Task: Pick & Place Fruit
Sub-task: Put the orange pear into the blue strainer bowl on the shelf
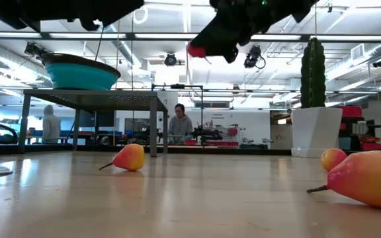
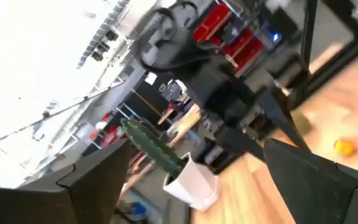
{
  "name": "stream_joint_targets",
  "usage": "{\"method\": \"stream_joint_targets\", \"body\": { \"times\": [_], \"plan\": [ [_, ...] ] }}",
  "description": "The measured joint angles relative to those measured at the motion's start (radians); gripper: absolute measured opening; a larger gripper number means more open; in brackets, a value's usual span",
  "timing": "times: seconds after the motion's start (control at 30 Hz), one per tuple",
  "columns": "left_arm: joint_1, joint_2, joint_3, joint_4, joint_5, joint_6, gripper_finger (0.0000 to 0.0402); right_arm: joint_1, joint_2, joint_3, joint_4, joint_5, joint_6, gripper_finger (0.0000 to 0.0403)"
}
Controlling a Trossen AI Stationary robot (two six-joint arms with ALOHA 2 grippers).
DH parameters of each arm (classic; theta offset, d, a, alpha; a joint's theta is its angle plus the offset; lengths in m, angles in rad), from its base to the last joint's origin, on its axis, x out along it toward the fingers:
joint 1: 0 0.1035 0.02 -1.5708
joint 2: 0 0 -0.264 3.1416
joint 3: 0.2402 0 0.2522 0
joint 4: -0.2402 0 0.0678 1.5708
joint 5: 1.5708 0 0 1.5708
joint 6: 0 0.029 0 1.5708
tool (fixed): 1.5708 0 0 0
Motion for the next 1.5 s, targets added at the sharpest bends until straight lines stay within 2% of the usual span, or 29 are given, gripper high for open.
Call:
{"method": "stream_joint_targets", "body": {
  "times": [0.13,0.23,0.43,0.63,0.8,1.03,1.23,1.5],
  "plan": [
    [-0.055,0.103,0.017,0.055,-0.067,0.097,0.0375,0.000,-0.025,0.000,-0.038,0.001,0.000,0.0137],
    [-0.078,0.198,0.080,0.056,-0.098,0.092,0.0375,0.000,-0.030,0.000,-0.041,0.002,0.000,0.0137],
    [-0.109,0.387,0.210,-0.012,-0.110,0.088,0.0375,0.000,-0.056,0.000,-0.109,0.002,0.008,0.0137],
    [-0.116,0.521,0.290,-0.027,-0.135,0.126,0.0375,0.001,-0.128,0.000,-0.171,0.000,0.032,0.0137],
    [-0.119,0.614,0.354,-0.019,-0.141,0.137,0.0375,0.002,-0.135,0.000,-0.166,-0.007,0.042,0.0137],
    [-0.137,0.668,0.384,-0.016,-0.159,0.196,0.0375,0.003,-0.116,0.000,-0.168,-0.032,0.042,0.0137],
    [-0.137,0.667,0.384,-0.001,-0.159,0.175,0.0373,0.003,-0.116,0.000,-0.157,-0.032,0.042,0.0138],
    [-0.130,0.667,0.384,0.004,-0.158,0.170,0.0319,0.017,-0.116,0.000,-0.137,-0.033,0.041,0.0138]
  ]
}}
